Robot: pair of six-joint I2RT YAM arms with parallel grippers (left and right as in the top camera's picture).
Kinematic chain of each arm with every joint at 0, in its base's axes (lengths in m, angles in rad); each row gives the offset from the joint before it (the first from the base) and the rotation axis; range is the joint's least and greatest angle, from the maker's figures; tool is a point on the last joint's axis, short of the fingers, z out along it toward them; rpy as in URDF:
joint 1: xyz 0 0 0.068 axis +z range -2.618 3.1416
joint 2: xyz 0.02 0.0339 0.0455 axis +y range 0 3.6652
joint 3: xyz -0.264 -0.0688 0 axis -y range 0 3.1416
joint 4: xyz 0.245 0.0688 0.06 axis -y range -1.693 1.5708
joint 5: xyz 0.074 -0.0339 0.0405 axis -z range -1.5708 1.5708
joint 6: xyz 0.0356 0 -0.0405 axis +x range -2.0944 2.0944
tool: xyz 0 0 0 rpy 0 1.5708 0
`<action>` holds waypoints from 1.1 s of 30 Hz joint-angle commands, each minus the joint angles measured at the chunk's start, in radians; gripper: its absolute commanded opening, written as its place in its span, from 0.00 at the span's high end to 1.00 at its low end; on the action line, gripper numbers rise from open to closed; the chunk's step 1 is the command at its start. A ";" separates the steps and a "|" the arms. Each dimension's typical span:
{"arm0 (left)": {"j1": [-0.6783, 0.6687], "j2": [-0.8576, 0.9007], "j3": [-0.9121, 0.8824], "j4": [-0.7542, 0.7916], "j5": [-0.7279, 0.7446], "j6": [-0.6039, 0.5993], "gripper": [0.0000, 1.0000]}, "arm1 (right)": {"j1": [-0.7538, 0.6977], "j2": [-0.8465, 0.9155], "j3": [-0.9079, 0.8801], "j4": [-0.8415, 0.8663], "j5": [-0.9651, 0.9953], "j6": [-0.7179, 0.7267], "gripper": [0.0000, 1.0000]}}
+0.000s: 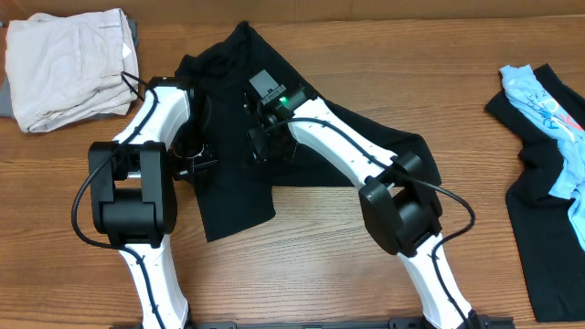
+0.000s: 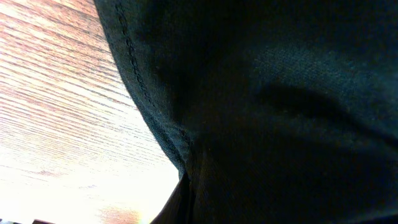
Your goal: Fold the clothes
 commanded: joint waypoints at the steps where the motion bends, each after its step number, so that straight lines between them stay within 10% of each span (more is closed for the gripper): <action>1: 0.000 0.006 -0.005 -0.001 -0.013 0.012 0.94 | -0.002 0.050 -0.005 -0.001 0.016 0.017 0.40; 13: 0.000 0.006 -0.005 0.004 -0.014 0.012 0.93 | -0.003 0.058 -0.004 0.012 0.050 0.021 0.59; 24: 0.000 0.006 -0.005 0.005 -0.016 0.012 0.94 | -0.004 0.057 0.082 -0.053 0.206 0.074 0.96; 33: 0.000 0.006 -0.005 0.005 -0.023 0.012 0.94 | -0.130 0.057 0.347 -0.186 0.502 0.071 0.96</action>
